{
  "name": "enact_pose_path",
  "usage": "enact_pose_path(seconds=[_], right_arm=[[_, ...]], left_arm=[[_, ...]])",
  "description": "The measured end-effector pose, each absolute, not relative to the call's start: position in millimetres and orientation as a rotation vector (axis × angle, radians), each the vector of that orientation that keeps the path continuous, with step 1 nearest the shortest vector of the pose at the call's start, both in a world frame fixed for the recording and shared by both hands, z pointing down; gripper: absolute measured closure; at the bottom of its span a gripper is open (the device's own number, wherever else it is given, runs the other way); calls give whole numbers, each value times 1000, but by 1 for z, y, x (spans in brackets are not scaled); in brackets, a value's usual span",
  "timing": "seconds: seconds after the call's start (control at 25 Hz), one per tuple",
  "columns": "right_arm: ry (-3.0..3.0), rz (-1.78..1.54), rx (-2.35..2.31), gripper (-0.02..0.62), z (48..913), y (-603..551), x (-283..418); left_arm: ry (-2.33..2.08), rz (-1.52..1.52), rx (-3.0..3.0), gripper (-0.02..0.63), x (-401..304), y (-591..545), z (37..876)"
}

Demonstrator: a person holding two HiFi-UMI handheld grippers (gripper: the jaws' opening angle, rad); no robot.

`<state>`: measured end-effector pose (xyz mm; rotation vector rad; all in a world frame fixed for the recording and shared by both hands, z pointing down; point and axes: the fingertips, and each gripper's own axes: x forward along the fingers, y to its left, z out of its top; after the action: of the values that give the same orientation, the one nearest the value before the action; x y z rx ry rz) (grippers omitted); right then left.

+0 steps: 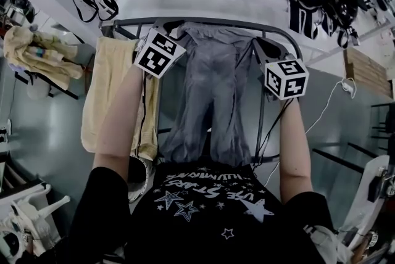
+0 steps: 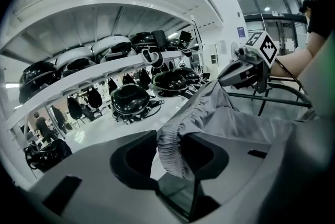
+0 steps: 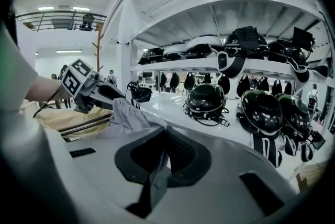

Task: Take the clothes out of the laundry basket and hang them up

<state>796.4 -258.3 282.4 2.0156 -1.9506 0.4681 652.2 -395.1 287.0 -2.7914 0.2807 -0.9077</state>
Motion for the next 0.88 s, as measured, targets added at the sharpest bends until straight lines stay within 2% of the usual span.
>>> enact_pose_path(seconds=[0.24,0.48,0.88], right_arm=[[-1912,498,1982,571,298,-250,788],[-1899,506,1991,479,296,-238,777],[-1883,426,2076,474,259,-207,751]], left_arm=[[259,-957,-2783,385,647,-388,299],[269,-906,-2798,364,639,-380,289],[290,-764,-2816,359,612,-352,253]])
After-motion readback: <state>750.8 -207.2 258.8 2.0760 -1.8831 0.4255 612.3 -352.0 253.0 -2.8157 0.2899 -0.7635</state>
